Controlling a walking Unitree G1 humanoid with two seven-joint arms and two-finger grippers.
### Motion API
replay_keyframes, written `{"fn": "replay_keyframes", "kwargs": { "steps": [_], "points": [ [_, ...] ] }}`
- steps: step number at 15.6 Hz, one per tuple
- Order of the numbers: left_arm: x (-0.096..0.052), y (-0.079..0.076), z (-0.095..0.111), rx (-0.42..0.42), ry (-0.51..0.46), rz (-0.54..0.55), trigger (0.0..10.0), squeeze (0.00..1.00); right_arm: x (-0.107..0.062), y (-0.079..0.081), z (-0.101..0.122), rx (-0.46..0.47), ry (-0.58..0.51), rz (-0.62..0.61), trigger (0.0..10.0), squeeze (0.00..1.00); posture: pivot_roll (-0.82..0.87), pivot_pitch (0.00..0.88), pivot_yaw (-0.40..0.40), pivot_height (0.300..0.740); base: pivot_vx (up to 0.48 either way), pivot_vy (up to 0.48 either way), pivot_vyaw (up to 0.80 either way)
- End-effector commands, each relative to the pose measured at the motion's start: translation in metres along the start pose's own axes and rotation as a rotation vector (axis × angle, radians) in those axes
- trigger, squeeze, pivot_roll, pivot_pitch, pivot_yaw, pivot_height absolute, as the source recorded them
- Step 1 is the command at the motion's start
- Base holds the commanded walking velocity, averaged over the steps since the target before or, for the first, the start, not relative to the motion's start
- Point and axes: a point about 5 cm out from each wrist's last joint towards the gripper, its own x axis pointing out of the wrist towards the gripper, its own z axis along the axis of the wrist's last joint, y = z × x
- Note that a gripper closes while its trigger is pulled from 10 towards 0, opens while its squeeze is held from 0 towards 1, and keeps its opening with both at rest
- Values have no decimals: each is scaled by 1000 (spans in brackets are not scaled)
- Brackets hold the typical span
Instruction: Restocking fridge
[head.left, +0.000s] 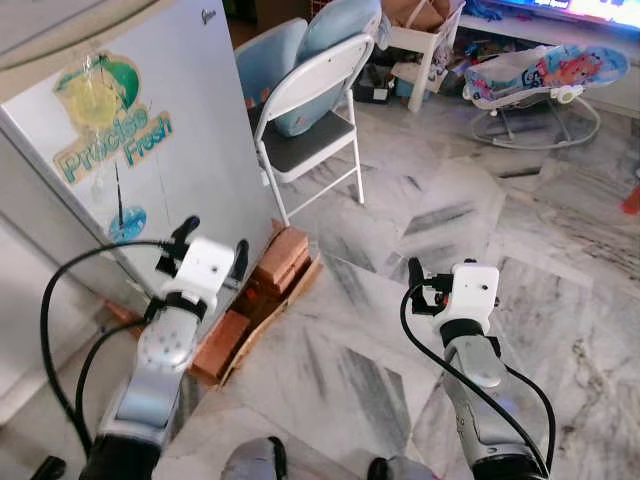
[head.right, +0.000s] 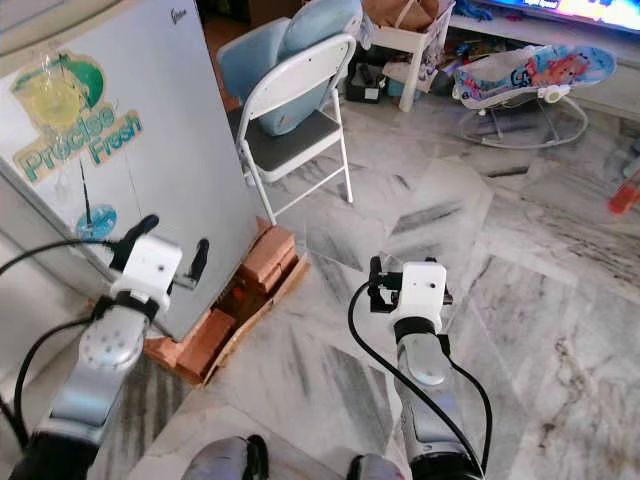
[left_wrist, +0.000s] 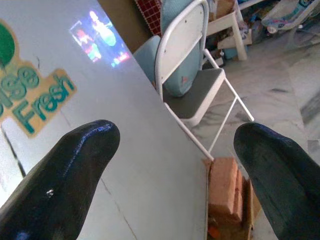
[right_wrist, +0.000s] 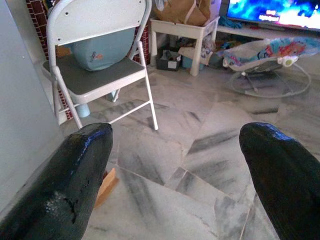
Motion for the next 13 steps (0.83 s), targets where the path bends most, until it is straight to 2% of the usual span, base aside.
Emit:
{"fn": "replay_keyframes", "kwargs": {
  "steps": [1, 3, 6, 8, 10, 13],
  "points": [
    [-4, 5, 0, 24, -2, 19, 10000, 0, 0, -3, 4, 9, -21, -4, 10000, 0, 148, 108, 19, 740, 0, 0, 0],
    [-13, 8, -10, 42, 32, 25, 10000, 0, -1, -7, -2, -8, -2, 5, 10000, 0, 162, 98, -8, 740, 0, 0, 0],
    [-16, 2, -18, 42, 65, 18, 10000, 0, 4, -5, -6, -3, 14, 15, 10000, 0, 169, 81, -24, 740, 0, 0, 0],
    [-11, -9, -15, 32, 57, -11, 10000, 0, 6, 0, -8, 2, 13, 32, 10000, 0, 177, 74, -35, 740, 0, 0, 0],
    [-8, -14, -11, 31, 47, -13, 10000, 0, 5, 4, -10, 3, 19, 52, 10000, 0, 180, 74, -48, 740, 0, 0, 0],
    [-10, -6, -8, 48, 36, 27, 10000, 0, 10, 4, -10, -2, 19, 71, 10000, 0, 222, 84, -73, 740, 0, 0, 0]
  ]
}}
